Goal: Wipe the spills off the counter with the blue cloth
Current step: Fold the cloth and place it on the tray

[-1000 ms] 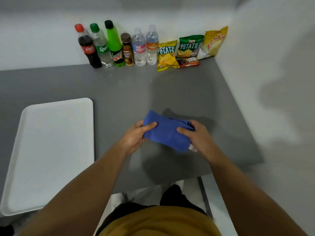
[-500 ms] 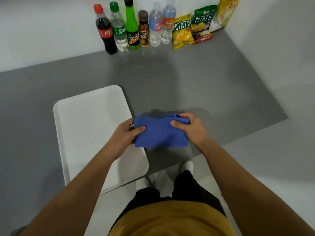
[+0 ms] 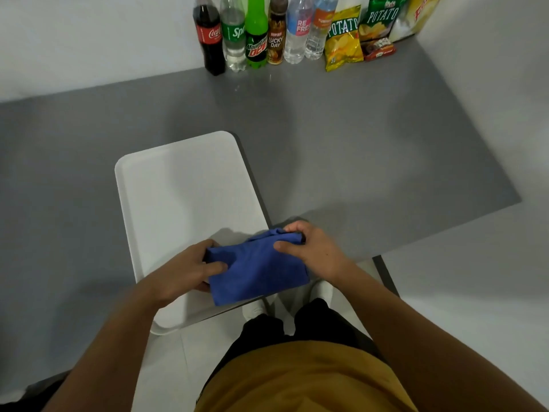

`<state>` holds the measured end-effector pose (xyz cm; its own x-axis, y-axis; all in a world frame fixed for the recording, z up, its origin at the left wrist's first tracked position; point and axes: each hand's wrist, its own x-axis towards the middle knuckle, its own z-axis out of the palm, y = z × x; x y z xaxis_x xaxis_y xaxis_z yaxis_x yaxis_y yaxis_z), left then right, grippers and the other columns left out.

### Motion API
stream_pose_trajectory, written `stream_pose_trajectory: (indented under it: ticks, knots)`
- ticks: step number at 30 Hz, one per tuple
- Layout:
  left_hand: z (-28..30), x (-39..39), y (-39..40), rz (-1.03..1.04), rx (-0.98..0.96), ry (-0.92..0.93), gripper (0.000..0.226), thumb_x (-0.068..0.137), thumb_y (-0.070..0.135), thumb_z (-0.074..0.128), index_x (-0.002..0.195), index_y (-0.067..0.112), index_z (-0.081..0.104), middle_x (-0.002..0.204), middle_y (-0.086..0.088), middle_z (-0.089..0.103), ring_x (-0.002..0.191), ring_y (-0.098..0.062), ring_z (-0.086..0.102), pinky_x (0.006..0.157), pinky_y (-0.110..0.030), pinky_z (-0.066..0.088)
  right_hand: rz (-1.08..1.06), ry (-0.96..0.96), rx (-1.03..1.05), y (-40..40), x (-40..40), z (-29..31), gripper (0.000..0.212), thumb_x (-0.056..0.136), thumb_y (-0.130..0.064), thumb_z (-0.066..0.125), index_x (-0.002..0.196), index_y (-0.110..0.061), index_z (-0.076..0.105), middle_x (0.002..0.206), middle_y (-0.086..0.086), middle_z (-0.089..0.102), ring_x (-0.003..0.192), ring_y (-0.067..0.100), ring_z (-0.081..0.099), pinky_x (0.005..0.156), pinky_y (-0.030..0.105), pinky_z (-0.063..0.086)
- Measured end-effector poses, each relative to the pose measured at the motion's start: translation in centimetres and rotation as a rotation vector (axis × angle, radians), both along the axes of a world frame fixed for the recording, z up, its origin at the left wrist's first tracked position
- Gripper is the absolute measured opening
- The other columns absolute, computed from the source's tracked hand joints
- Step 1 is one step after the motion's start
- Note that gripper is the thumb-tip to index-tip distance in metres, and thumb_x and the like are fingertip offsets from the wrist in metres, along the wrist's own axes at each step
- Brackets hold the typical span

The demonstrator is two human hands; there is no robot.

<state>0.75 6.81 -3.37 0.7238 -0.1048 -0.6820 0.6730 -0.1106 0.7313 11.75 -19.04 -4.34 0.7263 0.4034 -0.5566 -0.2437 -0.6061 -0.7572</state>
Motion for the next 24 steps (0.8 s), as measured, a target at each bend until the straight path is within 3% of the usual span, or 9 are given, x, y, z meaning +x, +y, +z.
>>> stream_pose_trajectory:
  ticks: [4,14,19,24]
  knots:
    - [-0.5,-0.9,1.2,0.003,0.044,0.024,0.015,0.090,0.007,0.065,0.104,0.011,0.063,0.090,-0.003,0.074,0.085,-0.020,0.074,0.072,-0.031,0.061,0.046,-0.008,-0.049,1.0,-0.6,-0.4,0.029,0.087,-0.039,0.076,0.110,-0.033,0.061,0.097,-0.020,0.063,0.089,0.001,0.061,0.070,0.018,0.043]
    - [-1.5,-1.8,2.6,0.030,0.147,0.090,0.019,0.087,0.007,0.070,0.105,0.012,0.065,0.099,-0.010,0.072,0.091,-0.024,0.073,0.073,-0.043,0.064,0.262,-0.198,-0.225,3.2,-1.4,-0.9,0.035,0.095,-0.038,0.065,0.128,-0.031,0.055,0.121,0.001,0.065,0.096,0.015,0.056,0.077,0.023,0.042]
    - [-1.6,-1.5,2.8,-0.058,0.296,0.119,0.021,0.086,0.011,0.074,0.103,0.013,0.063,0.102,-0.012,0.069,0.092,-0.029,0.071,0.070,-0.043,0.065,0.421,-0.414,-0.345,3.7,-1.8,-0.6,0.034,0.098,-0.042,0.060,0.128,-0.027,0.054,0.122,0.001,0.065,0.107,0.022,0.062,0.094,0.035,0.051]
    - [-1.4,-1.1,2.9,-0.170,0.589,0.091,0.023,0.080,0.024,0.080,0.094,0.021,0.062,0.091,-0.005,0.068,0.077,-0.022,0.071,0.064,-0.035,0.063,0.445,-0.512,-0.375,3.6,-1.8,-0.8,0.036,0.097,-0.043,0.061,0.128,-0.027,0.053,0.128,0.002,0.058,0.109,0.024,0.060,0.093,0.036,0.051]
